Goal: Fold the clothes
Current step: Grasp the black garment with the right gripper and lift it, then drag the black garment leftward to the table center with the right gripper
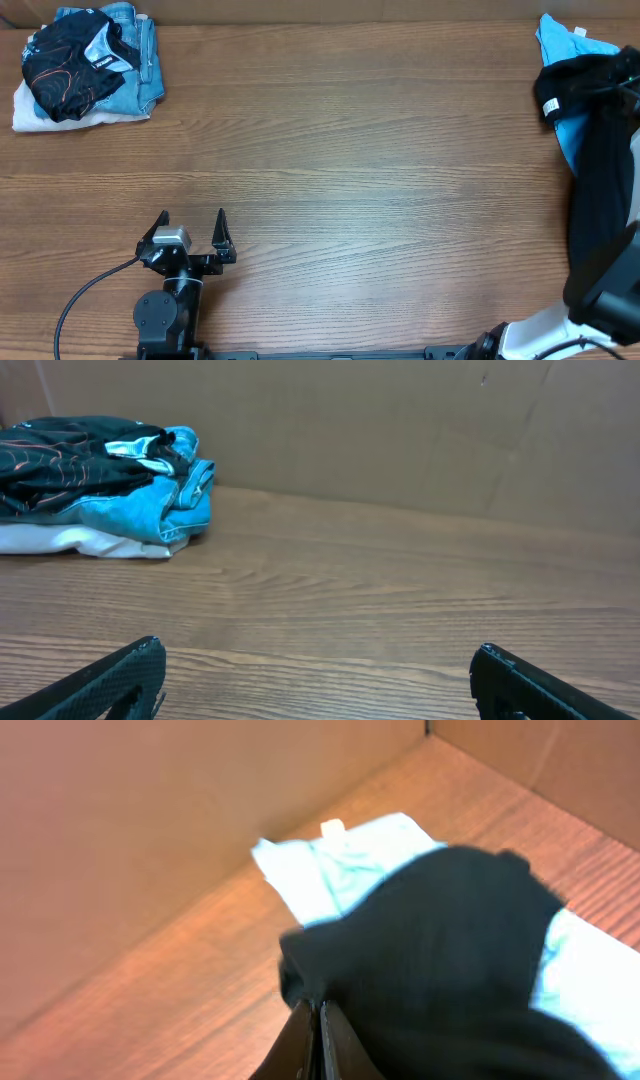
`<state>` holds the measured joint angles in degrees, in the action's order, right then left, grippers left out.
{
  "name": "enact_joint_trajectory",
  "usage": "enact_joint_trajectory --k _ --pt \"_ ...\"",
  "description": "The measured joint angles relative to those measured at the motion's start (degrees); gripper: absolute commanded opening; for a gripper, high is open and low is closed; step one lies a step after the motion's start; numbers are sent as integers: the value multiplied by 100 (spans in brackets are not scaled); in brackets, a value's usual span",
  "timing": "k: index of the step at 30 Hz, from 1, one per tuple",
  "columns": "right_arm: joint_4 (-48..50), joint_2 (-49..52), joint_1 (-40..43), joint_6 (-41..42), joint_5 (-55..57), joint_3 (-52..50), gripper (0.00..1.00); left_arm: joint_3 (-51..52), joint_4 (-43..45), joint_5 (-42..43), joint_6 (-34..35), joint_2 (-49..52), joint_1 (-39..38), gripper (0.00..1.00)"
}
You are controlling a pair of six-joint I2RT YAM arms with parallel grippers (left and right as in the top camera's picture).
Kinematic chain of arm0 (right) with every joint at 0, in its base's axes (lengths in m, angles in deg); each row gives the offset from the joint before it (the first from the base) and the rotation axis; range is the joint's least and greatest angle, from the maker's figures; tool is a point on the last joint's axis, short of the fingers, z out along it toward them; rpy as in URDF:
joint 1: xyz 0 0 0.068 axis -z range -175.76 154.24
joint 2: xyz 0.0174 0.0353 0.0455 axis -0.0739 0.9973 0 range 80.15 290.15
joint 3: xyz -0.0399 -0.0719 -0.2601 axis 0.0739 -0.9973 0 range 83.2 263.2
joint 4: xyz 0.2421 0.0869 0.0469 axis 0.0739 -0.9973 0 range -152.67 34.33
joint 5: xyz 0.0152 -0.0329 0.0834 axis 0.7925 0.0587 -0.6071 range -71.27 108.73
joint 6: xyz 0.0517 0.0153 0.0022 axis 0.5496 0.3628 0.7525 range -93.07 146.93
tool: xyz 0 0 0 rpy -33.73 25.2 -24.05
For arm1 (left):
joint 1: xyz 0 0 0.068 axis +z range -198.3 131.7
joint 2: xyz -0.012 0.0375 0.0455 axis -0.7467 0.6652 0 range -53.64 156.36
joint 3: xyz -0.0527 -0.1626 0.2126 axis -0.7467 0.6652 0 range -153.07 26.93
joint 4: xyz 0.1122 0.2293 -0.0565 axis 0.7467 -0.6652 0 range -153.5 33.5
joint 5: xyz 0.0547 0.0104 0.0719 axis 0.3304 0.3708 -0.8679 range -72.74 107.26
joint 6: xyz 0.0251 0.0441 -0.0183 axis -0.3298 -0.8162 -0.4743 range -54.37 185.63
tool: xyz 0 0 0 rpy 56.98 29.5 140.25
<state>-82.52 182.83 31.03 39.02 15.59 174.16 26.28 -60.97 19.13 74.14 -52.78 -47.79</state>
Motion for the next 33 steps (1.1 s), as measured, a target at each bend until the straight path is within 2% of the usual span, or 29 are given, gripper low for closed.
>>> enact_joint_trajectory --k 5,11,18,25,26,28,31,33 --pt "-264 -809 -446 127 -28 0 4 0 0 0 0 0 0 100" --pt "-490 -1381 -1421 293 -557 11 4 0 0 0 0 0 0 100" --pt "-577 -960 -2855 745 -1067 -28 4 0 0 0 0 0 0 100" --pt "-337 151 -4677 1196 -1213 -44 4 0 0 0 0 0 0 100" --pt "-216 361 -4937 1257 -1228 -55 7 0 0 0 0 0 0 100" --pt "-7 688 -5355 1314 -1255 -76 24 0 0 0 0 0 0 100" --pt "179 949 -5855 1292 -1237 -125 40 0 0 0 0 0 0 100" --pt "101 953 -6050 1182 -1102 -125 43 0 0 0 0 0 0 100"
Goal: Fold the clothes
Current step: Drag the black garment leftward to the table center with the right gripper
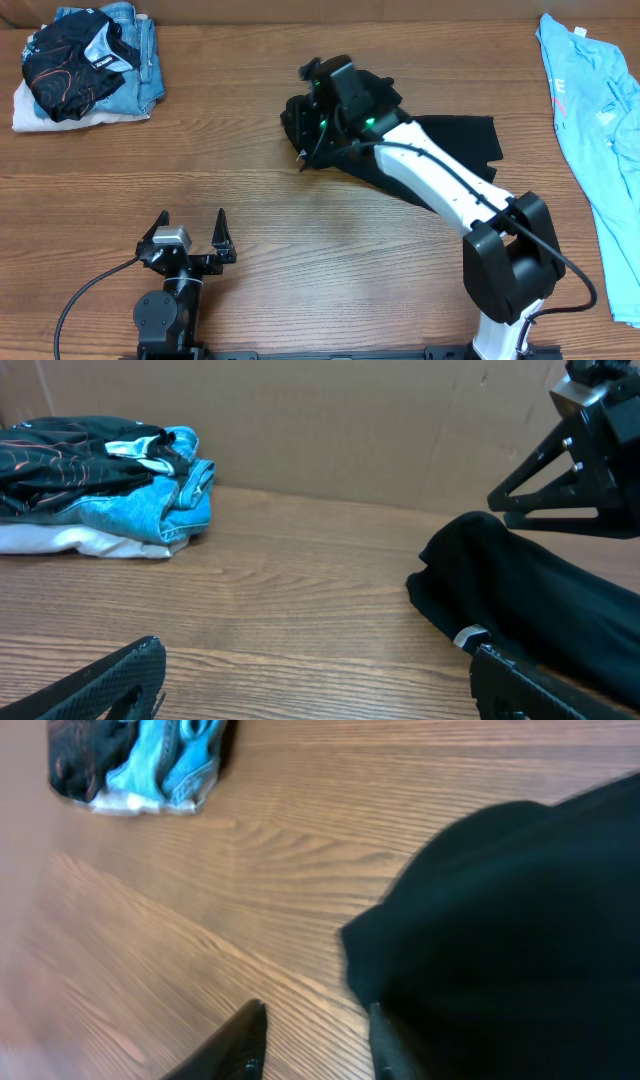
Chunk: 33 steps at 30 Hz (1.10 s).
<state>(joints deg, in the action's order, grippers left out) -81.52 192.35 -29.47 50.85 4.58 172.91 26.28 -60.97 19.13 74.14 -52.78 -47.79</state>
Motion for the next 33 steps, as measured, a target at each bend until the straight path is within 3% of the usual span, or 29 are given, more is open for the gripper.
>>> enact_joint_trajectory --k 5,7,9,14,21,33 --pt "-1034 -205 111 -173 850 328 51 0 -2 0 0 0 0 100" --pt "-1537 -376 378 -212 1226 525 72 0 0 0 0 0 0 100" --pt "-1930 -616 719 -251 1469 656 75 0 0 0 0 0 0 100" --pt "-3136 -1241 1668 -269 1814 848 100 0 0 0 0 0 0 100" --pt "-4175 -1314 2212 -273 1434 699 100 0 0 0 0 0 0 100" --pt "-4439 -1311 2249 468 1502 -42 100 0 -2 -87 0 0 0 100"
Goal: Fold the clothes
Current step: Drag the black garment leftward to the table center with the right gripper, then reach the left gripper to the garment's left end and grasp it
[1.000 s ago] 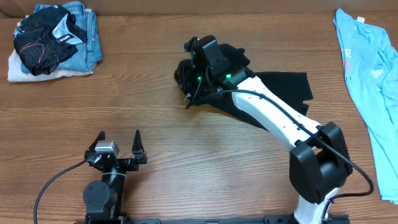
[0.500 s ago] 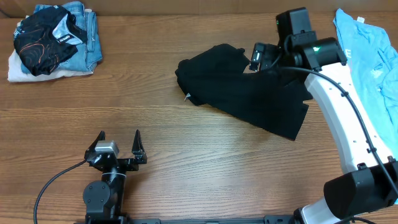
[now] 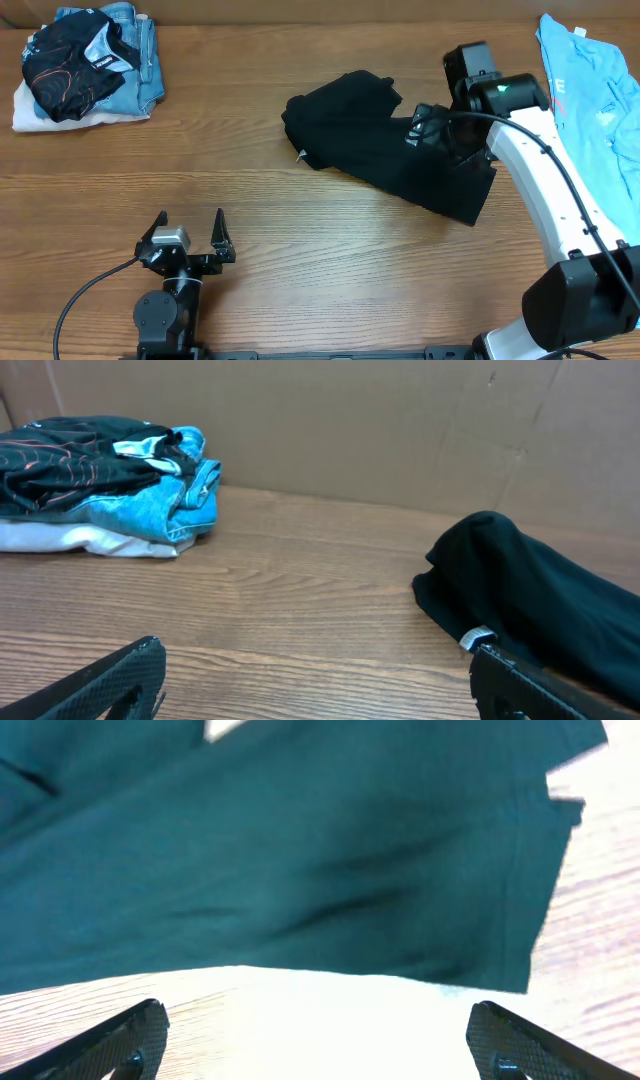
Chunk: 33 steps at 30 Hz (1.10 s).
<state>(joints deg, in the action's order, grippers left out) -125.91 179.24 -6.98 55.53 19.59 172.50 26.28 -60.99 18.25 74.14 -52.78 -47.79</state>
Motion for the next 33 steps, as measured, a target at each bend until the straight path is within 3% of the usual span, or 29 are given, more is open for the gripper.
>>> enact_joint_trajectory --k 5,14,20,26,33 --pt "68 2 92 166 81 -282 100 11 149 173 133 0 0 100" --pt "494 2 557 271 109 -741 100 13 413 2393 535 0 11 100" --pt "654 7 562 286 85 -944 100 -302 188 3091 614 240 11 100" --pt "708 7 562 358 46 -953 100 -1851 -817 3362 345 1751 11 100" --pt "820 9 562 422 -160 -957 100 -3045 -785 3993 26 3886 22 100"
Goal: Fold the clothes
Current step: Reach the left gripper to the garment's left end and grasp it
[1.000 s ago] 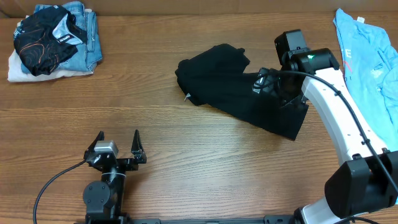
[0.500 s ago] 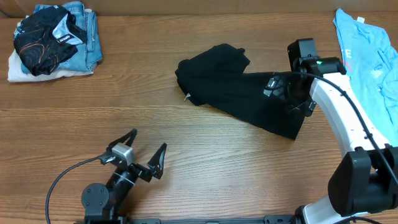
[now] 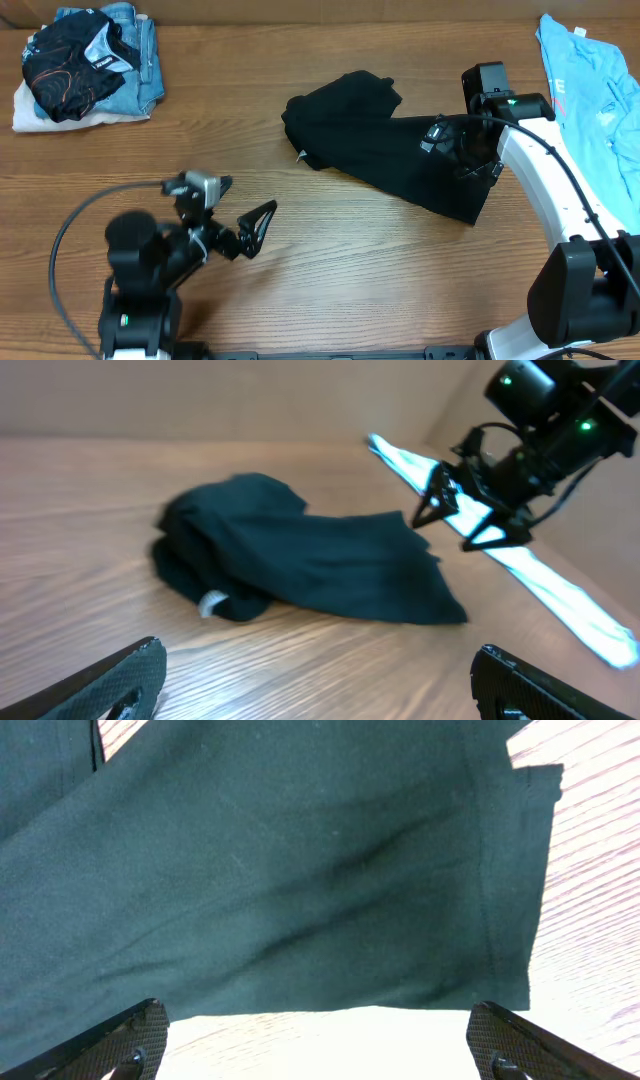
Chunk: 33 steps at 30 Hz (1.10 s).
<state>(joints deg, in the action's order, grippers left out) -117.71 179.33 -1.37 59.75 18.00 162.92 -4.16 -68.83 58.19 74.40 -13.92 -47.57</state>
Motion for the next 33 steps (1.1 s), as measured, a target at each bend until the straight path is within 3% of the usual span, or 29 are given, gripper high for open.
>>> enact_joint_trajectory --k 6,15,24,33 --pt "83 0 0 2 -55 -2 100 -232 -426 343 339 1458 -146 100" --pt "136 0 0 2 -61 -2 100 -1222 -1432 -916 490 3744 -1176 100" --pt "138 0 0 -2 -63 -2 100 -2288 -1163 -2909 116 4682 -2004 100" --pt "160 0 0 0 -57 -2 100 -2317 -595 -3377 -614 5807 -2100 100"
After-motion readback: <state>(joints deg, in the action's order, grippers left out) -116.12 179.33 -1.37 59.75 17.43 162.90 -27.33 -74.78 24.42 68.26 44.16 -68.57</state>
